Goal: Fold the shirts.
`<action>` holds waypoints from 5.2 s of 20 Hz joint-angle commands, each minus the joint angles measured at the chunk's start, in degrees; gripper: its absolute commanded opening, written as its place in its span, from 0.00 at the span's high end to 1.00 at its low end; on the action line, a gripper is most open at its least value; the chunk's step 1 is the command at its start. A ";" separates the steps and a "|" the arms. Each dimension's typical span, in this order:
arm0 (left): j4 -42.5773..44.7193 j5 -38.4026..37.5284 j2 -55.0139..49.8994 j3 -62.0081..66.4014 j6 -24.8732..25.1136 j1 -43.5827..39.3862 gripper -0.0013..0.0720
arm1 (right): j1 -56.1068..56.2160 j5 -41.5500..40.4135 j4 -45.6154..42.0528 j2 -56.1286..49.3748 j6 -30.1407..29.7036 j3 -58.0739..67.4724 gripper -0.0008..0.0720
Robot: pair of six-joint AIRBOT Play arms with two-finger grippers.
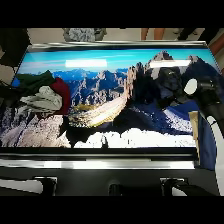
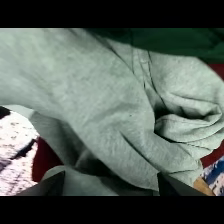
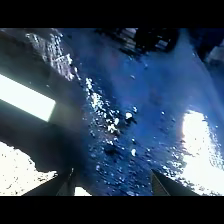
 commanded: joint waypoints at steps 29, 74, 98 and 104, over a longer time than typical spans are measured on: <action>-15.02 10.05 30.69 -15.04 14.14 -58.60 0.94 | -0.07 16.00 -14.10 38.32 -1.27 0.04 0.22; -34.97 18.34 14.64 -36.15 36.92 -41.09 0.94 | 5.64 1.95 38.05 -3.82 -20.00 -26.18 0.93; -4.13 10.93 51.15 -1.62 20.39 -29.57 0.94 | -5.51 13.14 7.89 29.31 -11.65 22.95 0.93; -0.39 19.54 34.05 -17.49 20.68 -29.55 0.94 | -5.40 9.40 8.26 2.97 -14.62 21.66 0.93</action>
